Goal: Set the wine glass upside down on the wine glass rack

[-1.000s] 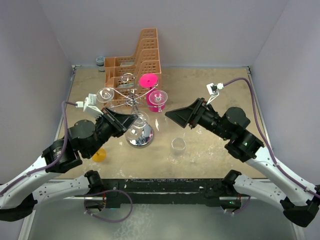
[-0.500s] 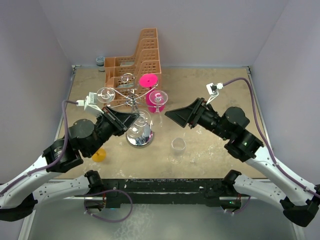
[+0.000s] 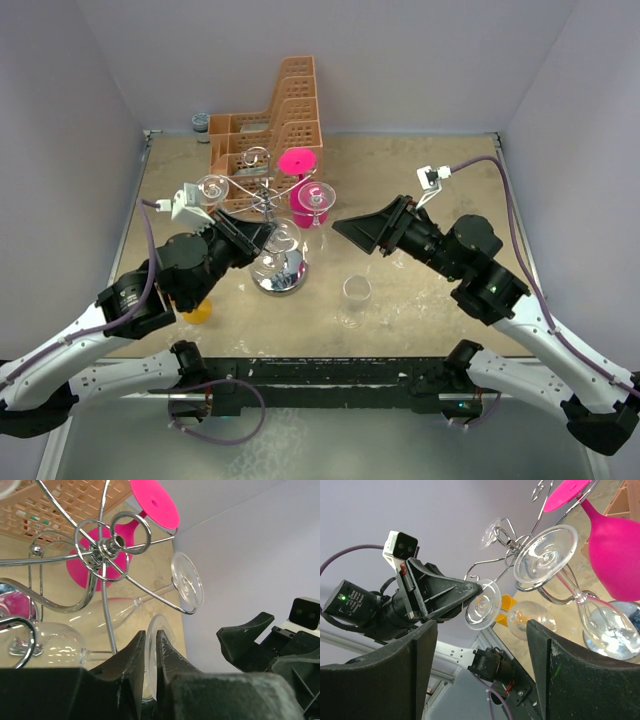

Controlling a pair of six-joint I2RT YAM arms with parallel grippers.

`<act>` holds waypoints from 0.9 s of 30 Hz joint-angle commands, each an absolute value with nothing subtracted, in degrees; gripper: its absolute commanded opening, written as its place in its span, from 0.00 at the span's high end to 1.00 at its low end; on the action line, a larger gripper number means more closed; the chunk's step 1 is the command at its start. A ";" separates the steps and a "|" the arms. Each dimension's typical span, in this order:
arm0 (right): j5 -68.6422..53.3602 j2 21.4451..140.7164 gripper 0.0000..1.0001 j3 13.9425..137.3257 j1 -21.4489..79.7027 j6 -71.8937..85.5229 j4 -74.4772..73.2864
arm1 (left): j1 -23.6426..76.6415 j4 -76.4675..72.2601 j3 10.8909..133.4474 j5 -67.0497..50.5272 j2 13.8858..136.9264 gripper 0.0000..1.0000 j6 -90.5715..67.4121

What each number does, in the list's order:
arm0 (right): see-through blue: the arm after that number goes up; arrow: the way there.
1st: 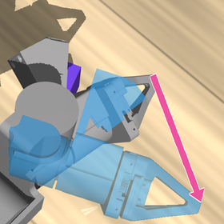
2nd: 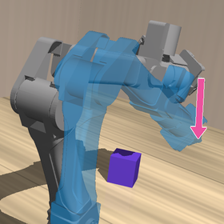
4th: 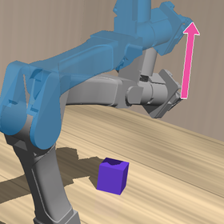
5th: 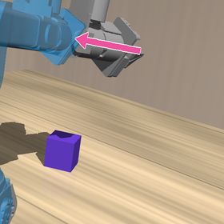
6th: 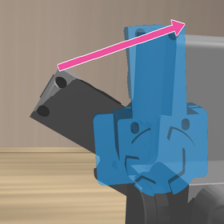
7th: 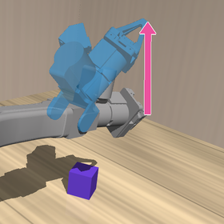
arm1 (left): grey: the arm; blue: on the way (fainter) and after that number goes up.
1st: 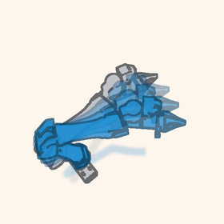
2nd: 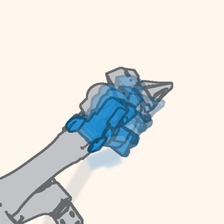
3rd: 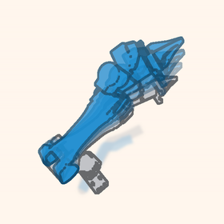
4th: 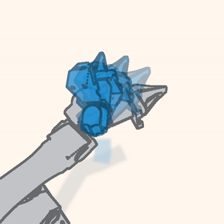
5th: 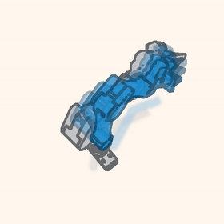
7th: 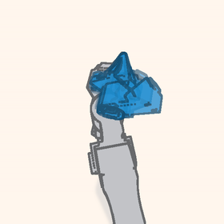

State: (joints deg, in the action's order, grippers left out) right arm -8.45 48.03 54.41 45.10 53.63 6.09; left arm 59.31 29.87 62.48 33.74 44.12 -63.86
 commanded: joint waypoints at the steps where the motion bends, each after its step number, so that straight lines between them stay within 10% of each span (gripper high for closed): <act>1: -7.36 47.59 0.27 55.11 45.22 53.97 7.99 | 59.24 30.81 66.31 38.33 43.83 0.86 -64.09; 27: 7.23 52.13 0.30 60.43 45.26 33.02 -28.56 | 59.24 33.26 78.58 36.10 45.83 0.63 -38.28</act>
State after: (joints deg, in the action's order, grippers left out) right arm 4.29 51.40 56.77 45.10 39.97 -18.24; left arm 59.29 36.42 75.61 36.49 46.72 -49.15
